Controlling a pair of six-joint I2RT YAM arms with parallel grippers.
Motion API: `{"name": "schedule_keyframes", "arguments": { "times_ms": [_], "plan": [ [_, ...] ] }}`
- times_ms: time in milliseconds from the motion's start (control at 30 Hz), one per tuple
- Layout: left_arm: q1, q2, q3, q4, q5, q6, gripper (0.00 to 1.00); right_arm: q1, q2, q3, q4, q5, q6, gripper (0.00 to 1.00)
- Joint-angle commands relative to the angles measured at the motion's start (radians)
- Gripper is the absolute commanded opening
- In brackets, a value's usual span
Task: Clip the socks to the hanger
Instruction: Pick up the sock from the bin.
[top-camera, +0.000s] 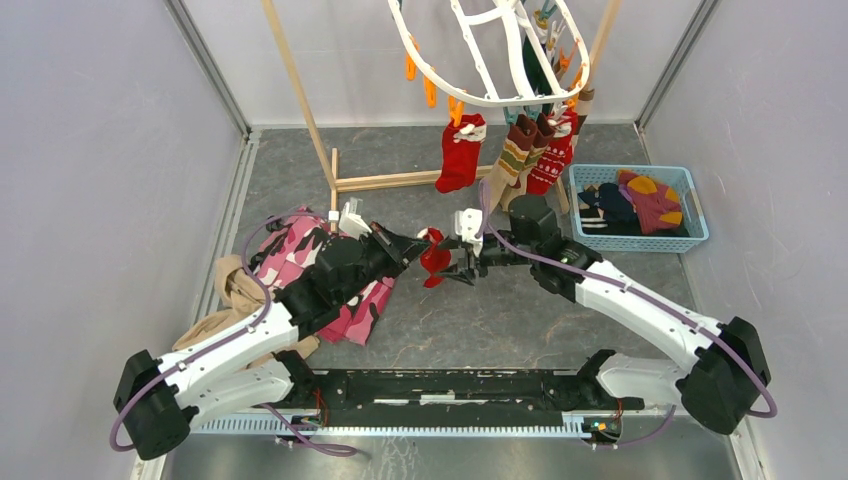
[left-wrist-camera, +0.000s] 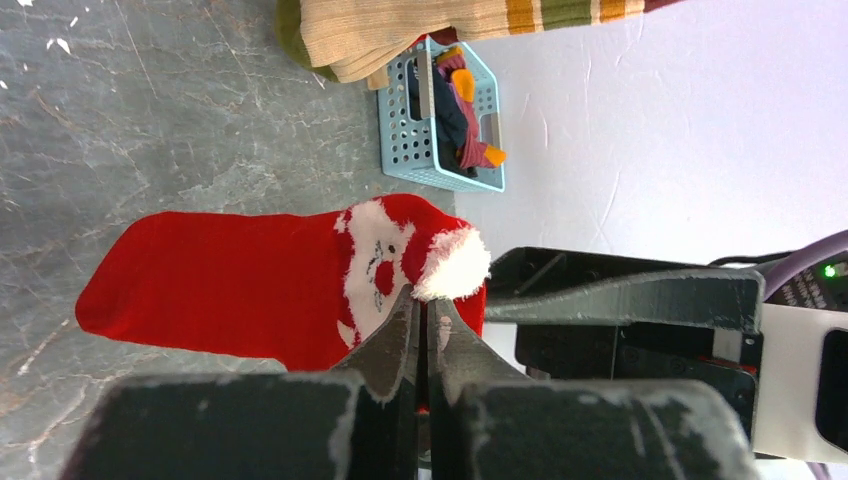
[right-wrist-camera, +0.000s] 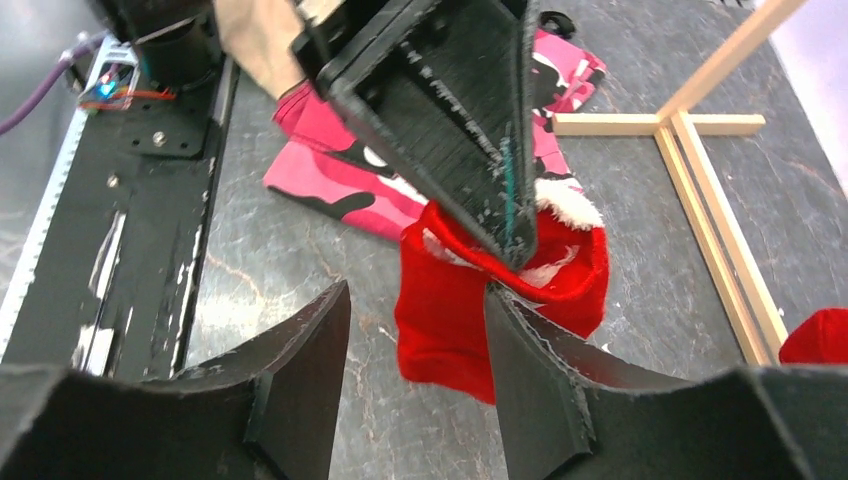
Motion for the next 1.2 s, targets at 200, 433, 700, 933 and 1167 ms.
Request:
{"name": "schedule_keyframes", "arguments": {
  "times_ms": [200, 433, 700, 933, 1167],
  "plan": [
    [0.003, 0.008, 0.033, 0.08, -0.079, -0.2, 0.02, 0.012, 0.034, -0.021, 0.196, 0.188, 0.242, 0.68],
    [0.003, 0.059, 0.065, 0.096, -0.077, -0.252, 0.02, 0.025, 0.042, -0.029, 0.219, 0.25, 0.291, 0.66],
    [0.002, 0.083, 0.074, 0.108, -0.105, -0.283, 0.02, 0.042, 0.049, -0.026, 0.221, 0.305, 0.316, 0.64],
    [0.001, 0.065, 0.074, 0.108, -0.14, -0.298, 0.02, 0.047, 0.053, -0.027, 0.206, 0.366, 0.303, 0.6],
    [0.001, 0.048, 0.072, 0.118, -0.159, -0.322, 0.02, 0.051, 0.062, -0.029, 0.21, 0.396, 0.289, 0.59]
  ]
}}
